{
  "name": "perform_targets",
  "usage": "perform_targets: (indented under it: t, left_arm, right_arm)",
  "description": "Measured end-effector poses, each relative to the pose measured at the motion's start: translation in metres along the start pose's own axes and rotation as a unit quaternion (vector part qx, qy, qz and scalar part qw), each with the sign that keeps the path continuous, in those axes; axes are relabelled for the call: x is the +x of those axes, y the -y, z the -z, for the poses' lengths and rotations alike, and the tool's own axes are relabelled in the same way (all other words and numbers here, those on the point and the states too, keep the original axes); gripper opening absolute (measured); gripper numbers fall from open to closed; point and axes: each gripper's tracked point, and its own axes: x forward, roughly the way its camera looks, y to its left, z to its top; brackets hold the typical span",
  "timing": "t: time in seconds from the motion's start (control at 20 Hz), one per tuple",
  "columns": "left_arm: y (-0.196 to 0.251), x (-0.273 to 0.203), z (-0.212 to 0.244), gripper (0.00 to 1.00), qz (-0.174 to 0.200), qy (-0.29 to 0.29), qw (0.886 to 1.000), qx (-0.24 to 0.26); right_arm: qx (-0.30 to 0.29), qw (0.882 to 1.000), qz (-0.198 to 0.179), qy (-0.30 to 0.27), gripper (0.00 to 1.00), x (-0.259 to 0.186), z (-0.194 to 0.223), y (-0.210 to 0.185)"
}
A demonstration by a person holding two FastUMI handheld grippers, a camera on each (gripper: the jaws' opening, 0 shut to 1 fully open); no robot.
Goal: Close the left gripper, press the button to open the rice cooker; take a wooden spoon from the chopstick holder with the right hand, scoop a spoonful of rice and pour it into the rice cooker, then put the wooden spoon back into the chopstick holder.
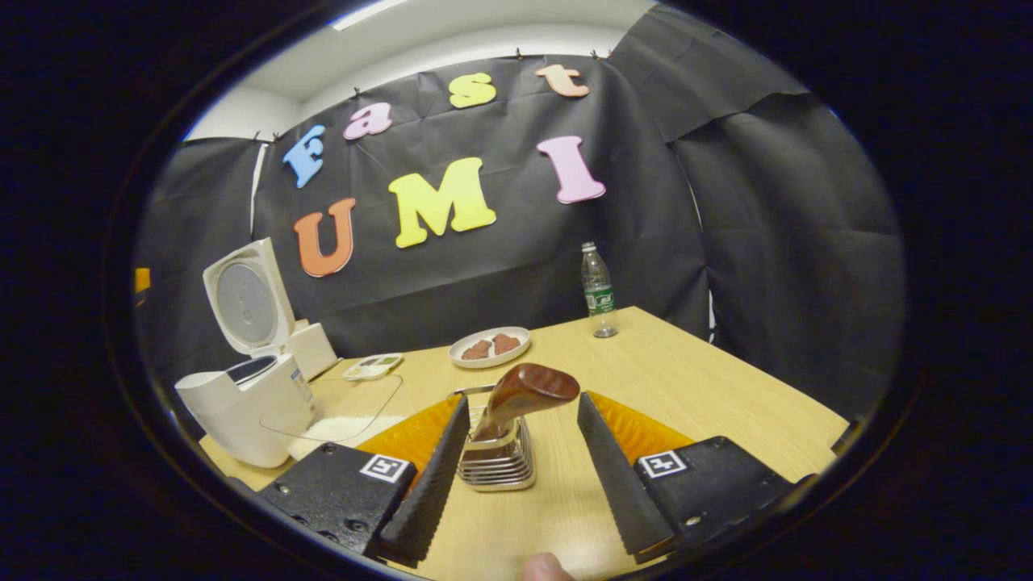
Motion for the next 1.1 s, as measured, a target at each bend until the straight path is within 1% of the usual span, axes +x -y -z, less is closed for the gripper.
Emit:
perform_targets:
  t: [0.05,0.1,0.2,0.25,0.3,0.35,0.4,0.45,0.6,0.7,0.85,0.9,1.0,1.1]
  left_arm:
    - [0.0,0.0,0.005,0.94,0.0,-0.004,1.0,-0.005]
    - [-0.001,0.0,0.008,0.94,0.001,-0.008,1.0,-0.011]
    - [-0.003,-0.002,0.014,0.94,0.004,-0.015,1.0,-0.021]
    - [-0.004,-0.002,0.017,0.94,0.004,-0.017,1.0,-0.023]
    - [-0.005,-0.002,0.02,0.94,0.004,-0.019,1.0,-0.02]
    - [-0.006,-0.003,0.025,0.94,0.002,-0.02,1.0,-0.017]
    - [-0.007,-0.004,0.027,0.94,0.002,-0.021,1.0,-0.013]
    - [-0.008,-0.006,0.032,0.94,0.002,-0.021,1.0,-0.01]
    - [-0.009,-0.007,0.037,0.94,0.0,-0.015,1.0,0.008]
    - [-0.007,-0.009,0.036,0.94,0.005,-0.01,1.0,0.012]
    - [-0.002,-0.011,0.039,0.94,0.018,-0.008,1.0,0.017]
    - [-0.002,-0.01,0.038,0.94,0.02,-0.005,1.0,0.017]
    - [-0.004,-0.013,0.037,0.95,0.021,-0.002,1.0,0.013]
    - [-0.006,-0.015,0.039,0.97,0.021,0.001,1.0,0.009]
  right_arm:
    - [-0.001,1.0,-0.005,-0.007,0.84,0.006,0.004,-0.004]
    - [-0.001,1.0,-0.008,-0.011,0.77,0.011,0.006,-0.008]
    - [0.006,1.0,-0.011,-0.012,0.69,0.018,0.005,-0.009]
    - [0.009,1.0,-0.013,-0.012,0.62,0.02,0.007,-0.011]
    - [0.011,1.0,-0.013,-0.011,0.58,0.022,0.006,-0.013]
    - [0.013,1.0,-0.012,-0.009,0.38,0.023,0.005,-0.014]
    - [0.014,1.0,-0.013,-0.008,0.37,0.023,0.003,-0.016]
    - [0.015,1.0,-0.019,-0.01,0.28,0.025,0.001,-0.021]
    - [0.007,0.999,-0.031,-0.024,0.24,0.029,-0.006,-0.034]
    - [-0.007,0.999,-0.037,-0.023,0.21,0.028,-0.021,-0.044]
    - [-0.032,0.998,-0.045,-0.004,0.17,0.02,-0.061,-0.059]
    - [-0.04,0.998,-0.048,0.005,0.17,0.016,-0.078,-0.066]
    - [-0.054,0.996,-0.067,0.022,0.16,0.006,-0.112,-0.09]
    - [-0.068,0.993,-0.097,0.027,0.14,0.0,-0.139,-0.124]
